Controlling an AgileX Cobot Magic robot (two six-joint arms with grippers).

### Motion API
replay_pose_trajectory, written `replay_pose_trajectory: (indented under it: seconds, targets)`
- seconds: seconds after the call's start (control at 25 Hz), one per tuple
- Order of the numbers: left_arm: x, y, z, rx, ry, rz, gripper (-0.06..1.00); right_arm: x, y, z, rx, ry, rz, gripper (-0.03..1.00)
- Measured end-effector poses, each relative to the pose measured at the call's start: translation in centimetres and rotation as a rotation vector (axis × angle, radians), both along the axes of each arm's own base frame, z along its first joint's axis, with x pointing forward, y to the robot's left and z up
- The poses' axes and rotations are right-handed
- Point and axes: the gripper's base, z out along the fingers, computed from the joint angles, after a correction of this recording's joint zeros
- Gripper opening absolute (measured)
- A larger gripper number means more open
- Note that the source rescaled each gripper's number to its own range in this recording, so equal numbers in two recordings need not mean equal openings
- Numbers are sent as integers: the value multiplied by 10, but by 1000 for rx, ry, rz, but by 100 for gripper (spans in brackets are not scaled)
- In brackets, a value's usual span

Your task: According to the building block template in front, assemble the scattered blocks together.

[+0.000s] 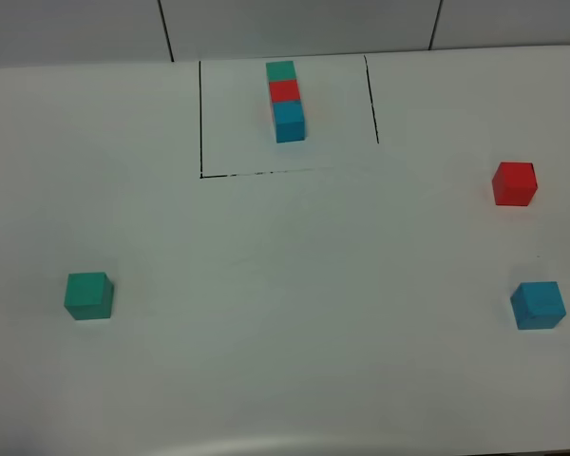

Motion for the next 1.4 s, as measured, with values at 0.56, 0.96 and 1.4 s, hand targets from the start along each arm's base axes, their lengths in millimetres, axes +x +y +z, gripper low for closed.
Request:
replay_pose_trajectory:
  seconds: [0.56, 0.96, 1.4]
  targets:
    - [0, 0, 0, 0, 0, 0, 10, 0, 0, 0, 0, 0, 0, 71]
    - [0, 0, 0, 0, 0, 0, 10, 0, 0, 0, 0, 0, 0, 71]
    - [2, 0, 3, 0, -6, 1, 43, 0, 0, 0, 1, 0, 1, 71]
